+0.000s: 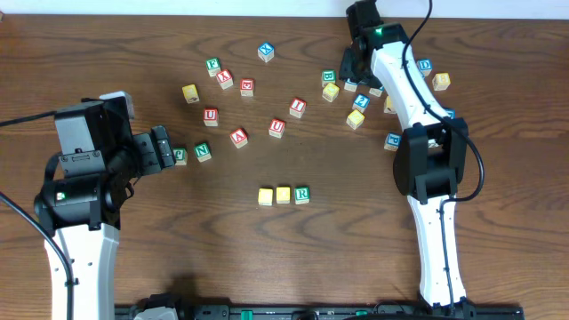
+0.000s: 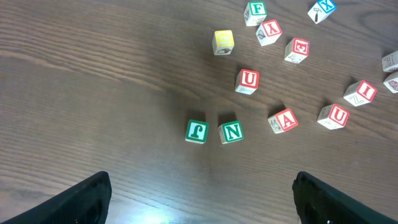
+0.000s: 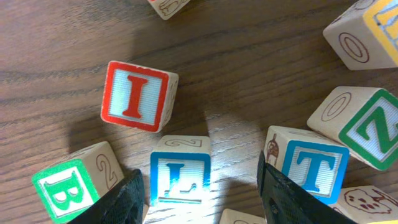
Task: Spell out CORL
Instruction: 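Lower the right gripper and grasp the blue L block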
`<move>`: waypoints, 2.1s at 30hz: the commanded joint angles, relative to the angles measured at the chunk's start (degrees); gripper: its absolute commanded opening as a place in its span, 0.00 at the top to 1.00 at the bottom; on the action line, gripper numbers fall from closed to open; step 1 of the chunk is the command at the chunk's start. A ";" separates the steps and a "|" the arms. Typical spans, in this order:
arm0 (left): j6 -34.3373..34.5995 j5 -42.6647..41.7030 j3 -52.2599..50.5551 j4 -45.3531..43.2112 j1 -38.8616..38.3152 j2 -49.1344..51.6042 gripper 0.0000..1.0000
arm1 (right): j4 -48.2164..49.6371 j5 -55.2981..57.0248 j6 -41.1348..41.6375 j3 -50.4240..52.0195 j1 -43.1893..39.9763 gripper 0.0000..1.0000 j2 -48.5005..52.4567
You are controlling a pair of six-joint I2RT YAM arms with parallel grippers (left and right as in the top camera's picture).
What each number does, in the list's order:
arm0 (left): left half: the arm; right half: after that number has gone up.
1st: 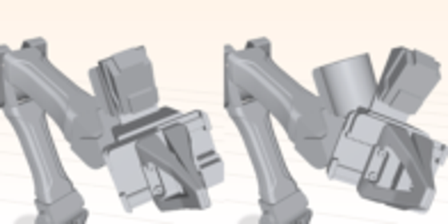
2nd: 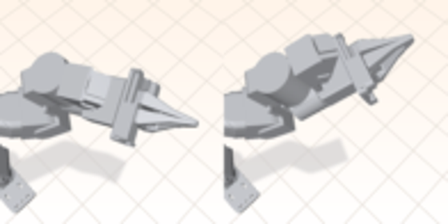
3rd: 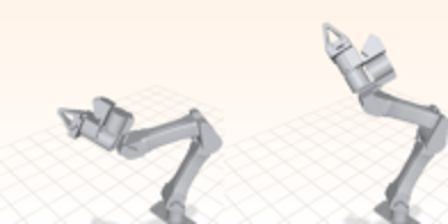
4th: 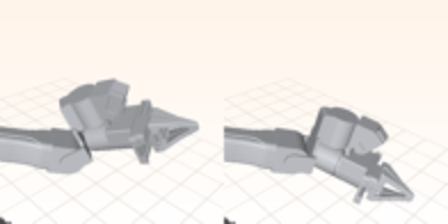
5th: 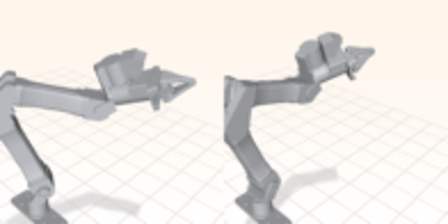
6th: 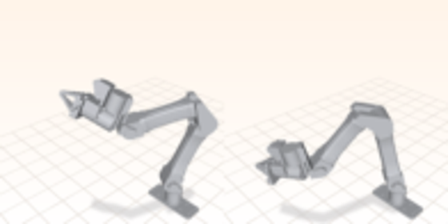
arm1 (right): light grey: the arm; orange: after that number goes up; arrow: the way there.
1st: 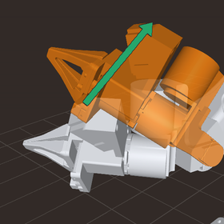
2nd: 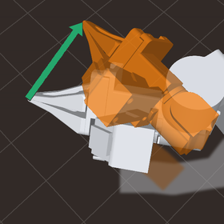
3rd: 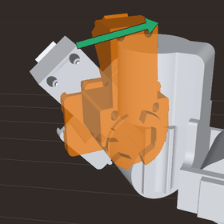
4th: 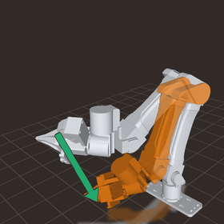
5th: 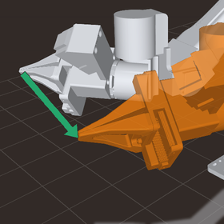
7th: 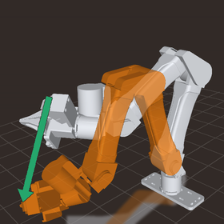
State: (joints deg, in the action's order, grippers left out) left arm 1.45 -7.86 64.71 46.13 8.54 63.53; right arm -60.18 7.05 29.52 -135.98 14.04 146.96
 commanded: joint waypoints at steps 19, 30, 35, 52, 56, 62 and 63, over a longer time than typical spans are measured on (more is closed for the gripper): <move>-0.35 -0.66 1.16 0.11 0.24 -0.31 0.08 | 1.60 3.39 1.70 -0.07 2.08 0.46 1.31; -0.35 -0.66 1.16 0.11 0.24 -0.31 0.08 | 1.77 3.61 1.70 -0.07 1.57 0.46 2.01; -0.35 -0.66 1.16 0.11 0.24 -0.31 0.08 | 2.45 3.30 1.70 -0.07 1.36 0.48 3.82; -0.35 -0.66 1.16 0.11 0.24 -0.31 0.08 | 3.85 3.08 1.25 -0.09 0.42 0.67 3.80; -0.35 -0.66 1.16 0.11 0.24 -0.31 0.08 | 3.89 3.06 1.25 -0.09 0.39 0.71 3.80; -0.35 -0.66 1.16 0.11 0.24 -0.31 0.08 | 3.61 2.23 1.03 -0.13 0.42 0.80 3.41; -0.35 -0.66 1.16 0.11 0.24 -0.31 0.08 | 3.56 2.01 0.94 -0.13 0.42 0.80 3.13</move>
State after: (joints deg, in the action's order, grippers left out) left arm 1.45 -7.86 64.71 46.13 8.54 63.53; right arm -56.29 9.67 30.76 -135.96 14.76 150.06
